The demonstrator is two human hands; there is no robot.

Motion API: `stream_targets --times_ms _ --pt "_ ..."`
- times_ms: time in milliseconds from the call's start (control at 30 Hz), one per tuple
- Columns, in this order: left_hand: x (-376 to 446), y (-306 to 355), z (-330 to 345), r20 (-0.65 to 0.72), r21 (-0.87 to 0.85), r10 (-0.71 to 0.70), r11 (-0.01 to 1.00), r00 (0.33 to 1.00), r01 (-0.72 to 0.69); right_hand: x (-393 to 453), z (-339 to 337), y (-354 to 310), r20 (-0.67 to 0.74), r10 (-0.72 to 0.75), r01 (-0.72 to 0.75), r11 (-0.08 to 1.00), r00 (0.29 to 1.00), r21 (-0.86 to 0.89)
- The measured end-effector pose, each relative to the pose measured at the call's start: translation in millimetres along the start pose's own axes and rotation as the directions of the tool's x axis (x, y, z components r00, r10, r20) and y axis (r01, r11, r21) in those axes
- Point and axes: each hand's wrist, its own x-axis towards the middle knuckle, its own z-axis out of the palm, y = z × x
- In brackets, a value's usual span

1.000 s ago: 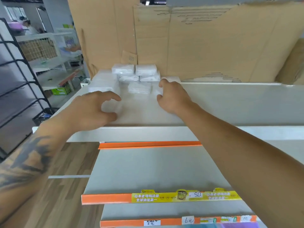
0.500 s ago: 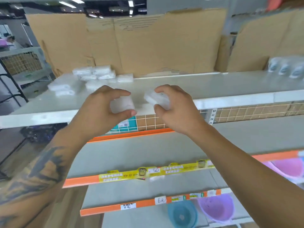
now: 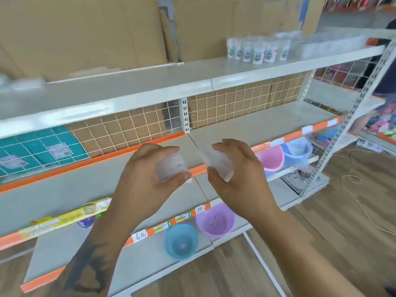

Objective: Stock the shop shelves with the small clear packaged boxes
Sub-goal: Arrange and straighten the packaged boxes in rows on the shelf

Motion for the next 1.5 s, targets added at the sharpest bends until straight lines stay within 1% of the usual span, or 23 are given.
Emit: stream_targets --times_ms 167,367,500,600,733,867,933,1033,1133,1233,1367,1500 --pt "14 35 66 0.059 0.015 0.096 0.995 0.994 -0.097 -32 -39 62 -0.107 0.090 -0.093 0.995 0.990 -0.023" --pt "60 66 155 0.127 -0.058 0.192 0.981 0.973 -0.186 -35 -81 126 -0.262 0.191 -0.217 0.973 0.946 -0.074" --pt "112 99 234 0.178 -0.167 0.277 0.954 0.944 -0.248 -17 -117 178 -0.354 0.253 -0.319 0.937 0.900 -0.140" --pt "156 124 285 0.190 -0.253 0.317 0.930 0.929 -0.266 10 -149 216 -0.406 0.258 -0.359 0.912 0.877 -0.197" --pt "219 145 334 0.185 -0.293 0.362 0.908 0.914 -0.300 61 -183 267 -0.469 0.279 -0.414 0.885 0.838 -0.214" --pt "277 163 375 0.159 -0.314 0.395 0.889 0.905 -0.333 109 -204 314 -0.506 0.253 -0.423 0.870 0.825 -0.254" --pt "300 172 394 0.177 -0.309 0.424 0.881 0.888 -0.359 126 -211 333 -0.529 0.241 -0.432 0.859 0.814 -0.274" --pt "327 184 417 0.201 -0.312 0.443 0.874 0.874 -0.372 141 -218 354 -0.562 0.254 -0.459 0.850 0.787 -0.258" --pt "351 198 439 0.198 -0.298 0.481 0.860 0.854 -0.415 155 -233 376 -0.593 0.259 -0.477 0.844 0.762 -0.245" --pt "370 213 460 0.196 -0.293 0.487 0.857 0.851 -0.423 167 -248 399 -0.612 0.253 -0.476 0.849 0.749 -0.232" --pt "391 231 480 0.178 -0.274 0.489 0.858 0.854 -0.434 186 -263 430 -0.609 0.231 -0.434 0.877 0.759 -0.208" --pt "418 250 495 0.097 -0.191 0.445 0.886 0.890 -0.422 224 -283 471 -0.582 0.209 -0.343 0.930 0.786 -0.129"
